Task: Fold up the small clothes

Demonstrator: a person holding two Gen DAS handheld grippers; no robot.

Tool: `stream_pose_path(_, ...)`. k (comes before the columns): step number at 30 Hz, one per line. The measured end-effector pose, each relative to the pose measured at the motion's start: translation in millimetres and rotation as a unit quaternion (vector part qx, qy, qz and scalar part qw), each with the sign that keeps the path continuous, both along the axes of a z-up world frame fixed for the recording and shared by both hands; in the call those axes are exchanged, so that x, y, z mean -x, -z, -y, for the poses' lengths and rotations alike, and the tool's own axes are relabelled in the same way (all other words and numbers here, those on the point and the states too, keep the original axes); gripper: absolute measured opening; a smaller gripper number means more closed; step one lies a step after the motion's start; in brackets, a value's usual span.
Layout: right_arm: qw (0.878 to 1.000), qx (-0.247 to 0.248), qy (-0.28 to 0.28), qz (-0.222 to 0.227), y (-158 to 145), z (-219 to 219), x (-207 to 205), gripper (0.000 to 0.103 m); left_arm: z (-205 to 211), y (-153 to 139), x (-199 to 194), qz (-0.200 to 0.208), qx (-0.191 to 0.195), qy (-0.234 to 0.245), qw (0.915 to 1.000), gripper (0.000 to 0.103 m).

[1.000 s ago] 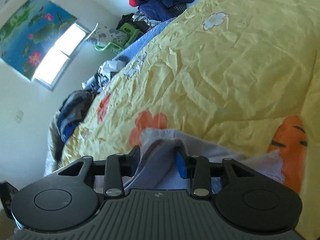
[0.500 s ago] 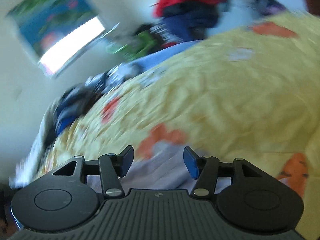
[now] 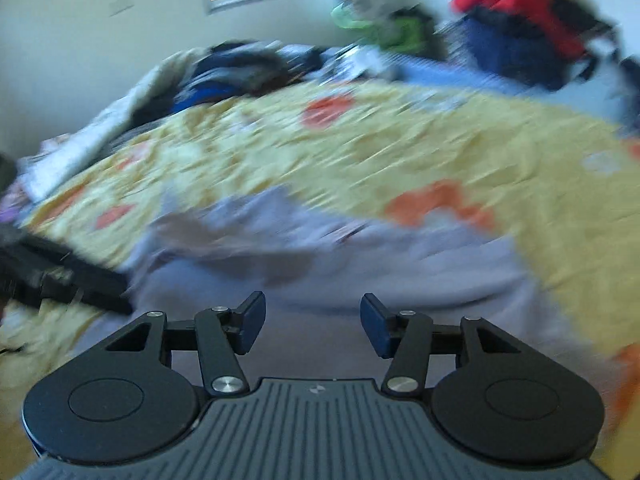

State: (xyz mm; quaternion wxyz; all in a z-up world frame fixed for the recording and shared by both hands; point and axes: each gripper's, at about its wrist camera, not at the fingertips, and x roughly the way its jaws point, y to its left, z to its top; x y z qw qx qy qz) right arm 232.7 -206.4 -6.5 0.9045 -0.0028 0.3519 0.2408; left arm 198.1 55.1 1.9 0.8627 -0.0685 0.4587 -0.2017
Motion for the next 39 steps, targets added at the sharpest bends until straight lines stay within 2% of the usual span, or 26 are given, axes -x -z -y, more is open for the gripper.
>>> stream_pose_path(2,1.000,0.016,0.011,0.021,-4,4,-2,0.059,-3,0,-1,0.007,0.031,-0.007,0.9995,0.060)
stream_pose_path(4,0.999,0.018,-0.022,0.032,-6,-1,-6,0.059,-10,-2,-4,0.007,0.076,-0.029,0.9967,0.060)
stream_pose_path(5,0.997,0.020,-0.049,0.050,-8,-7,-5,0.059,-15,-3,-7,0.004,0.097,-0.047,0.9942,0.065)
stream_pose_path(7,0.986,0.059,-0.116,0.101,-11,-28,2,0.060,-22,-1,-14,-0.013,0.131,-0.078,0.9882,0.072)
stream_pose_path(8,0.973,0.102,-0.157,0.132,-9,-43,7,0.060,-25,-1,-17,-0.020,0.144,-0.089,0.9854,0.072)
stream_pose_path(10,0.951,0.161,-0.210,0.163,-5,-66,10,0.060,-27,1,-24,-0.039,0.171,-0.104,0.9789,0.072)
stream_pose_path(12,0.939,0.171,-0.256,0.152,-2,-84,6,0.059,-28,5,-30,-0.060,0.192,-0.126,0.9714,0.075)
stream_pose_path(15,0.929,0.179,-0.289,0.148,1,-102,3,0.056,-33,16,-38,-0.094,0.235,-0.164,0.9536,0.077)
stream_pose_path(16,0.926,0.185,-0.297,0.144,3,-108,1,0.051,-33,19,-40,-0.099,0.243,-0.174,0.9492,0.077)
stream_pose_path(17,0.923,0.191,-0.303,0.139,6,-114,1,0.029,-34,21,-42,-0.100,0.247,-0.186,0.9458,0.077)
stream_pose_path(18,0.922,0.199,-0.305,0.135,8,-117,1,0.014,-33,23,-43,-0.100,0.247,-0.195,0.9438,0.077)
stream_pose_path(19,0.921,0.207,-0.302,0.133,10,-117,3,0.008,-34,24,-43,-0.097,0.252,-0.200,0.9420,0.076)
stream_pose_path(20,0.921,0.209,-0.301,0.134,12,-116,7,0.007,-34,26,-43,-0.093,0.261,-0.206,0.9384,0.076)
stream_pose_path(21,0.921,0.205,-0.301,0.137,12,-114,11,0.006,-35,28,-44,-0.093,0.266,-0.213,0.9354,0.073)
stream_pose_path(23,0.923,0.199,-0.296,0.142,11,-110,17,0.003,-37,31,-45,-0.098,0.269,-0.226,0.9312,0.026)
stream_pose_path(25,0.928,0.192,-0.279,0.157,8,-105,22,0.001,-36,31,-48,-0.094,0.262,-0.228,0.9332,0.019)
stream_pose_path(26,0.930,0.186,-0.271,0.165,6,-103,23,0.000,-35,30,-49,-0.088,0.257,-0.228,0.9350,0.010)
stream_pose_path(28,0.933,0.179,-0.260,0.175,4,-101,23,0.000,-30,24,-50,-0.068,0.239,-0.226,0.9417,0.007)
stream_pose_path(30,0.936,0.173,-0.251,0.178,4,-102,21,0.007,-26,15,-50,-0.038,0.214,-0.230,0.9487,0.006)
stream_pose_path(31,0.938,0.172,-0.238,0.186,3,-100,21,0.017,-25,11,-50,-0.024,0.204,-0.229,0.9514,0.005)
stream_pose_path(32,0.942,0.164,-0.223,0.190,2,-96,20,0.032,-23,6,-49,-0.010,0.194,-0.225,0.9549,0.005)
stream_pose_path(33,0.948,0.150,-0.208,0.189,-1,-89,21,0.038,-21,3,-49,-0.001,0.186,-0.220,0.9576,0.005)
stream_pose_path(34,0.956,0.124,-0.196,0.179,-5,-79,23,0.041,-19,-1,-48,0.013,0.176,-0.217,0.9602,0.005)
stream_pose_path(36,0.967,0.075,-0.200,0.140,-8,-58,27,0.036,-16,-6,-47,0.035,0.158,-0.209,0.9644,0.005)
stream_pose_path(37,0.969,0.064,-0.206,0.122,-7,-50,30,0.031,-15,-8,-47,0.042,0.154,-0.205,0.9657,0.005)
stream_pose_path(39,0.972,0.061,-0.214,0.079,-1,-36,31,0.031,-12,-10,-47,0.051,0.151,-0.202,0.9664,0.005)
